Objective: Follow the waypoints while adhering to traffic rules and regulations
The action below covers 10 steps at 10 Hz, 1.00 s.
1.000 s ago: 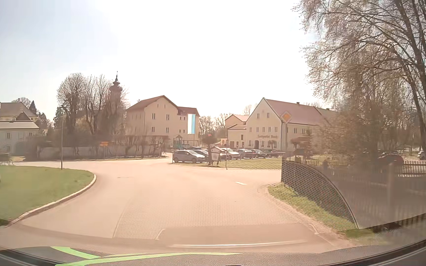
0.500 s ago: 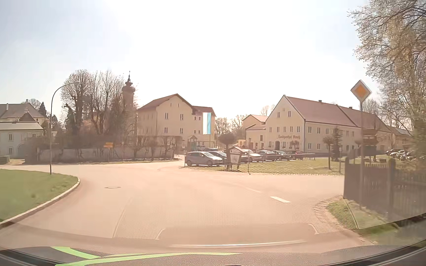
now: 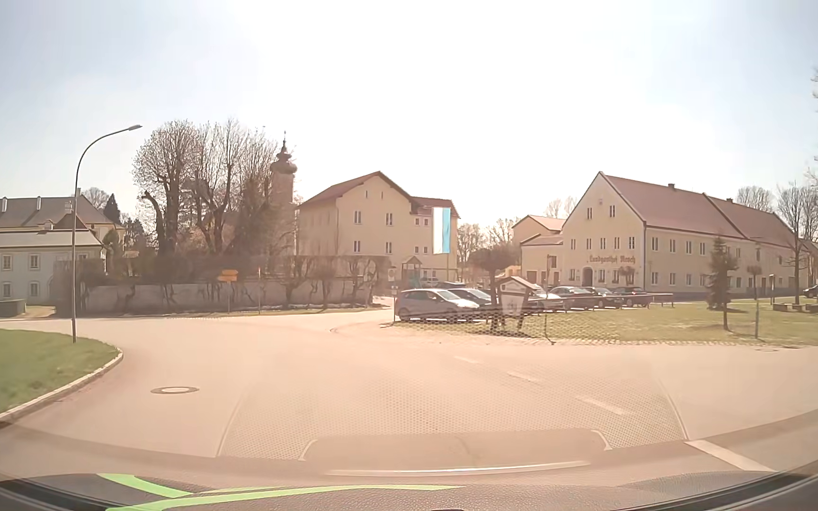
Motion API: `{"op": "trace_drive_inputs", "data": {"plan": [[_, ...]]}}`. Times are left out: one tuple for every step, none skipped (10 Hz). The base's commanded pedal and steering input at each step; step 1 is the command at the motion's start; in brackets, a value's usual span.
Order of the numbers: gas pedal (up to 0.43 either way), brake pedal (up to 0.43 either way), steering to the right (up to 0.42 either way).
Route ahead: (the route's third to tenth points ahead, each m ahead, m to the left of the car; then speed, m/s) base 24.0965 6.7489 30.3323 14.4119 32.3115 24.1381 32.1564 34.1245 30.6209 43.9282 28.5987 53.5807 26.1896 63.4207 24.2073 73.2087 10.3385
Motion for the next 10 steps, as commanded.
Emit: {"op": "trace_drive_inputs", "data": {"plan": [[0.0,0.091,-0.082],[0.0,0.085,-0.089],[0.0,0.079,-0.098],[0.0,0.067,-0.103],[0.0,0.055,-0.109],[0.0,0.055,-0.115],[0.0,0.049,-0.122],[0.0,0.049,-0.129],[0.0,0.043,-0.135],[0.0,0.043,-0.138]]}}
